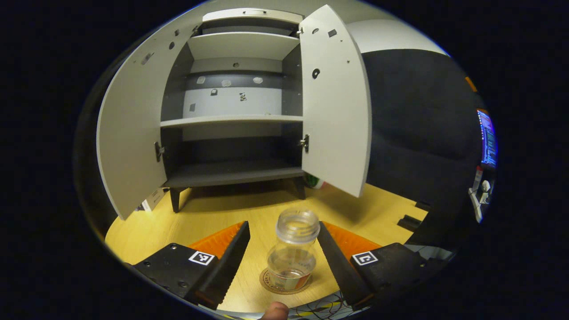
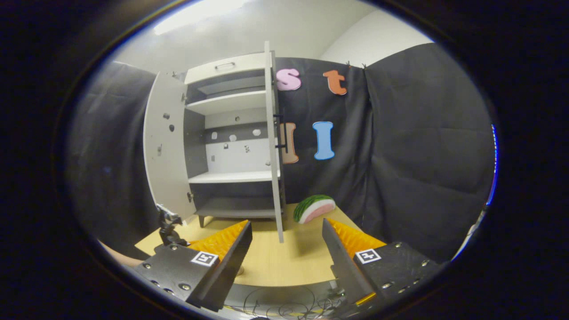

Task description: Grasp the bottle in the cabinet with the left hand and place it on the coaster, then close the right door with the right hand and the left door with the left hand.

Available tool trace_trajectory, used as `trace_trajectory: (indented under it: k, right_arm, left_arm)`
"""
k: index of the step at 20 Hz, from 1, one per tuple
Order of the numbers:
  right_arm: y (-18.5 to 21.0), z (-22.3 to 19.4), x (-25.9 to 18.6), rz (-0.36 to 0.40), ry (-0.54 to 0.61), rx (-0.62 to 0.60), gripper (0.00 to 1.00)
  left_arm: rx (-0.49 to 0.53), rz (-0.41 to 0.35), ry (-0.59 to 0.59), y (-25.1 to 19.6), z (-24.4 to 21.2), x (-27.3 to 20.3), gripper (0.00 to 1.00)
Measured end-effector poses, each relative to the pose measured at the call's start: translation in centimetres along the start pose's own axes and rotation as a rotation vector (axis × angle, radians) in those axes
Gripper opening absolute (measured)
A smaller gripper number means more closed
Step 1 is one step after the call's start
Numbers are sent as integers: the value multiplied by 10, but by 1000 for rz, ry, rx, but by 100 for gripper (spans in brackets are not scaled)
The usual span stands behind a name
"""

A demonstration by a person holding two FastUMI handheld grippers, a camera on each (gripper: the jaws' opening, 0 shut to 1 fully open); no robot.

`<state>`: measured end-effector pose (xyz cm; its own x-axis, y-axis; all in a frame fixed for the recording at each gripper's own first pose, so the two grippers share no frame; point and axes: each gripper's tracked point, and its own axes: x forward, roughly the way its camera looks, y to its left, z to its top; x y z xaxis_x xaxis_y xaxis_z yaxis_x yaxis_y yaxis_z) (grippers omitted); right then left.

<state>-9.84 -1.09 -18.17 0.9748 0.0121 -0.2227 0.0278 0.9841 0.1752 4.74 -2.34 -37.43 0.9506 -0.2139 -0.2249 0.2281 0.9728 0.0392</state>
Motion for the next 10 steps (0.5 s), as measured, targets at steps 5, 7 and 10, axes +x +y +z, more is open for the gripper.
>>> trace_trajectory:
  k: [5,7,10]
  right_arm:
    - [-16,32,3,-11,-80,43,97]
    - [-31,45,12,-35,-99,51,97]
    - [-60,72,30,-84,-135,40,97]
  left_arm:
    - [14,-29,-5,-7,56,-26,97]
    - [4,-27,-5,-6,82,-39,97]
    - [21,-23,-37,1,130,-58,97]
